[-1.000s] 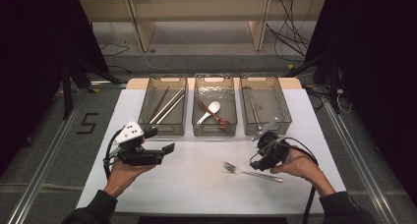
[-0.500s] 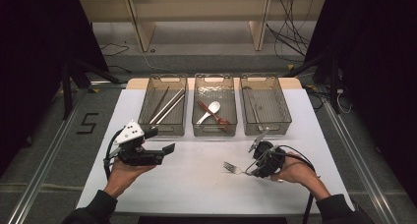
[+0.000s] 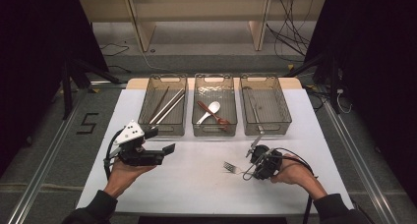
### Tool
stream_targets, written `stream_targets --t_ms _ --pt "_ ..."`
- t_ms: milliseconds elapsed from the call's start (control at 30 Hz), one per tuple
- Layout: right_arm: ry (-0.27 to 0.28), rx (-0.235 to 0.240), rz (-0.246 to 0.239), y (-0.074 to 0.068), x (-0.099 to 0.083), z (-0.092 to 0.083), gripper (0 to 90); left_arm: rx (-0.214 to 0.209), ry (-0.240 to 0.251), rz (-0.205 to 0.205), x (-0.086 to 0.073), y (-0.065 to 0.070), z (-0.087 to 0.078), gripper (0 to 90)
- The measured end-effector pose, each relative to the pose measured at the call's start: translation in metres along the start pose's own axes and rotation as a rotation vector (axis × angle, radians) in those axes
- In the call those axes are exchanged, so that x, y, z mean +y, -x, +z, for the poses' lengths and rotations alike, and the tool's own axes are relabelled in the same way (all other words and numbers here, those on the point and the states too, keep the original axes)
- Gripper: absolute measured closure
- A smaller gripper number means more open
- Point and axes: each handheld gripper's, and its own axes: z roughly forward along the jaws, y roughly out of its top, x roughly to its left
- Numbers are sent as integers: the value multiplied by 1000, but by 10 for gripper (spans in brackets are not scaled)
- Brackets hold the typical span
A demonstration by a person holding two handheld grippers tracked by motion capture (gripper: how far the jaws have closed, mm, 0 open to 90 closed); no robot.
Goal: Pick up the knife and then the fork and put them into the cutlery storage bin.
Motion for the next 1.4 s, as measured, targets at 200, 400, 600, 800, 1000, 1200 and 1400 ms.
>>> stream_targets --t_ms 200,400,600,800,1000,1200,1400 --pt "-15 -10 -16 -2 1 1 771 1 -1 1 0 0 0 154" --pt "-32 -16 -45 -5 3 2 816 1 -1 -1 0 0 0 154" --pt "-34 -14 -58 -5 4 2 834 1 -2 0 0 0 0 154" --pt "-32 -11 -67 -5 3 1 839 1 -2 0 0 0 0 154" --pt "13 0 -47 -1 0 -6 840 1 -1 -1 0 -1 0 154" --pt "115 9 16 8 -6 -21 839 1 1 -2 0 -1 0 154" --pt "217 16 86 21 -13 -32 840 1 1 -1 0 0 0 154"
